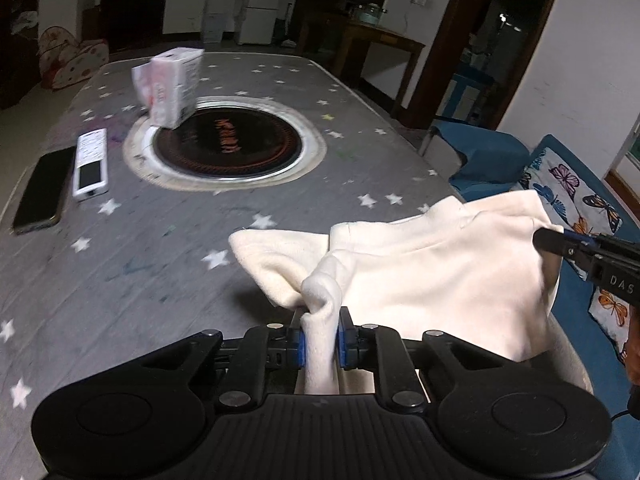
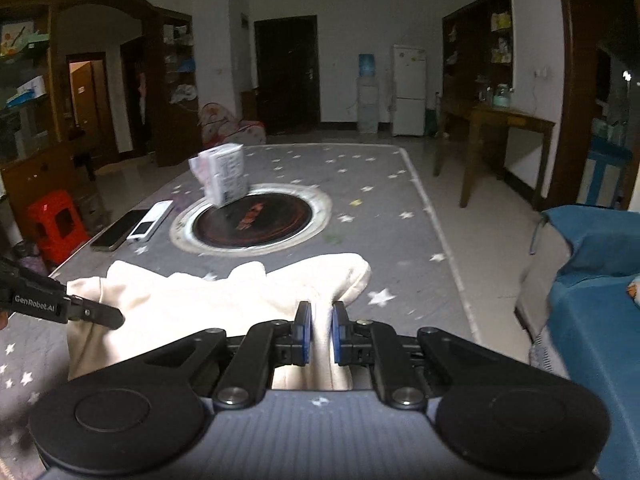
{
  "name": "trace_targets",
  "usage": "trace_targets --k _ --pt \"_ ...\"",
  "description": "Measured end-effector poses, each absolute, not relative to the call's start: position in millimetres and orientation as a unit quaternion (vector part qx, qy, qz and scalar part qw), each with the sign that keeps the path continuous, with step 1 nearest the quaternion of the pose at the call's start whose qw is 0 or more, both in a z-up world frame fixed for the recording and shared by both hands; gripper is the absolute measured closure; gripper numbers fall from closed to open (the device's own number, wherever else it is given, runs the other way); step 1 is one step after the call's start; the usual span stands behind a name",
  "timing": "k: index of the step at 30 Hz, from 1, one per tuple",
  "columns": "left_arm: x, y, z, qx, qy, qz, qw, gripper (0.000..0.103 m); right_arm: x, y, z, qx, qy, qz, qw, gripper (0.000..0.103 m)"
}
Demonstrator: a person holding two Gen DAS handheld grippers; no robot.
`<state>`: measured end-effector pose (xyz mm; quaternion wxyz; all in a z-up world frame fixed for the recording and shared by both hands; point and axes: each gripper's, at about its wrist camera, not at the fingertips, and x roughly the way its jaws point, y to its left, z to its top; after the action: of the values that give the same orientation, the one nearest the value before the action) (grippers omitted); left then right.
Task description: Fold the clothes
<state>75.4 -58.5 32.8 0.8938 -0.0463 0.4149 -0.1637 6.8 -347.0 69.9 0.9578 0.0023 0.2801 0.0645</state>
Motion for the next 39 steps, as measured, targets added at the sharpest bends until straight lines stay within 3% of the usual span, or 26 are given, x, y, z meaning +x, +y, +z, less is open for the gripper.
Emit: trace_targets --k 24,39 --pt "143.1 -134.7 44.1 -0.015 0.408 -0.188 0.893 0.088 53.2 -412.2 74.9 -0.006 0.272 -0.008 0.962 0.094" --pt "168.4 -154.3 31.4 0.003 0.435 -0.178 0.883 0.088 82.6 -429.5 41.8 0.008 0.308 -0.03 0.951 0.094"
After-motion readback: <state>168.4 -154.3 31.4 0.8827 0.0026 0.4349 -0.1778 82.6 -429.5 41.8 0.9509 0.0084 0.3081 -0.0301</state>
